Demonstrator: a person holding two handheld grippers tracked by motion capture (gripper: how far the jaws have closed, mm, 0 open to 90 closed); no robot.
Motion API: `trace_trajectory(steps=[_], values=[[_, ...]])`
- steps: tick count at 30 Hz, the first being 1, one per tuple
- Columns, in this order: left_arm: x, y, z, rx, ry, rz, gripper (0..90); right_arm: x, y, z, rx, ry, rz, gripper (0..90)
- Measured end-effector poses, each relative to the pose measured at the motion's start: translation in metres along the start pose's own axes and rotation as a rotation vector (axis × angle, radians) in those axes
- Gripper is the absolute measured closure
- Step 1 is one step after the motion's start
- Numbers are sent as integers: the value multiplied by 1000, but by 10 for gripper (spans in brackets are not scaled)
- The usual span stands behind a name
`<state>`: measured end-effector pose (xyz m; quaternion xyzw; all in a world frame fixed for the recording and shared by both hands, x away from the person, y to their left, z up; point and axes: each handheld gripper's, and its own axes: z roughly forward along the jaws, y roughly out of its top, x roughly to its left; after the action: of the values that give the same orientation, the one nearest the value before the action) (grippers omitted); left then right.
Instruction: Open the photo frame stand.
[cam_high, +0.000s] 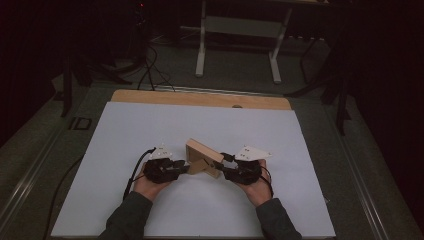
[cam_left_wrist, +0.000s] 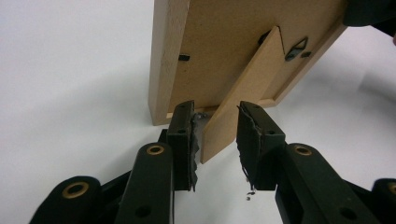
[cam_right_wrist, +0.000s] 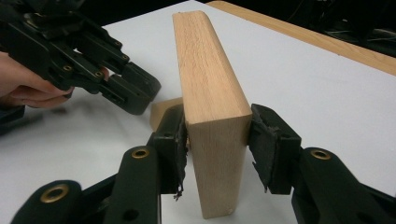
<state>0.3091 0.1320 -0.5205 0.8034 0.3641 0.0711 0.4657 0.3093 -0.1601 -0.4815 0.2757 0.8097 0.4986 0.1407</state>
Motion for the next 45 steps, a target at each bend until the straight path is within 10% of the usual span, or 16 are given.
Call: trace_trajectory(steps=[12,40,45], values=[[-14,-4,-5,73,-6,62,734,15,1,-1,18,-11,-60,553],[-13,-20,-7,76,-17,46,741,32,-2,3,40,27,-95,489],[-9,-20,-10,31,41,47,692,32,-3,3,37,27,-92,489]])
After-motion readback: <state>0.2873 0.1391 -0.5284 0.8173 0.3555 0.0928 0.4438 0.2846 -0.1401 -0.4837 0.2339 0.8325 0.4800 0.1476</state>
